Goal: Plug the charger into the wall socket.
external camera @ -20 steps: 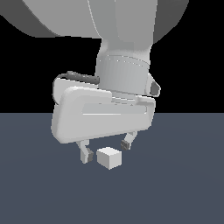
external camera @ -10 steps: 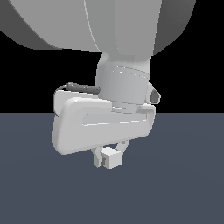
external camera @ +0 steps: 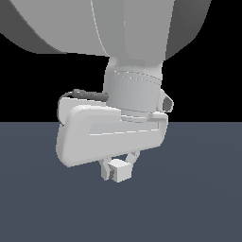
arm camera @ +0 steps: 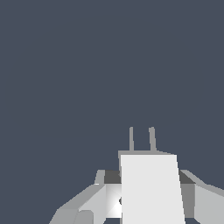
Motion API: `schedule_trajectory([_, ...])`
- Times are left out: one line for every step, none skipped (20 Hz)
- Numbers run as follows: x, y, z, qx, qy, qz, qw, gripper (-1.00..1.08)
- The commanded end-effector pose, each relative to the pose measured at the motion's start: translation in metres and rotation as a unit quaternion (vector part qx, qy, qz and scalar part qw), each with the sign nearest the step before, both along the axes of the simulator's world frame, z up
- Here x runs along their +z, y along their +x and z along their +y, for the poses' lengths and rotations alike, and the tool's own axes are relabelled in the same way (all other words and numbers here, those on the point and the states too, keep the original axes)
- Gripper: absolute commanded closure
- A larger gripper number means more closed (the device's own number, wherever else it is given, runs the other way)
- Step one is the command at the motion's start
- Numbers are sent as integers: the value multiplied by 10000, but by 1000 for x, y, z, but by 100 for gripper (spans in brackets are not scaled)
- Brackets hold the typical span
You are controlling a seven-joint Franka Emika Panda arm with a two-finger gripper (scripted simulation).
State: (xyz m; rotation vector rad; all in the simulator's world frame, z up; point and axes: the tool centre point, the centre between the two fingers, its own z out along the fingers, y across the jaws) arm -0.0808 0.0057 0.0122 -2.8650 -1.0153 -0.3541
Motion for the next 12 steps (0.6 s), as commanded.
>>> schedule_trajectory([2, 2, -1, -51, 1, -4, 10000, 108])
schedule_trajectory([3, 4, -1, -90, 2, -4, 10000, 108])
schedule_trajectory([4, 5, -2, -138, 3, -5, 9999, 108])
schedule_trajectory([5, 7, -2, -195, 5, -6, 9998, 108])
schedule_trajectory([7, 10, -3, -260, 6, -7, 9997, 108])
schedule_trajectory([9, 12, -4, -333, 8, -8, 9994, 108])
schedule_trajectory([11, 15, -5, -415, 9, -10, 9991, 108])
schedule_trajectory([14, 19, -7, -503, 11, -11, 9987, 108])
schedule_trajectory([16, 22, -8, -600, 13, -12, 9982, 108])
schedule_trajectory([19, 26, -10, -704, 15, -14, 9975, 108])
schedule_trajectory([22, 30, -12, -814, 17, -15, 9967, 108])
schedule_trajectory([25, 34, -14, -932, 18, -17, 9956, 108])
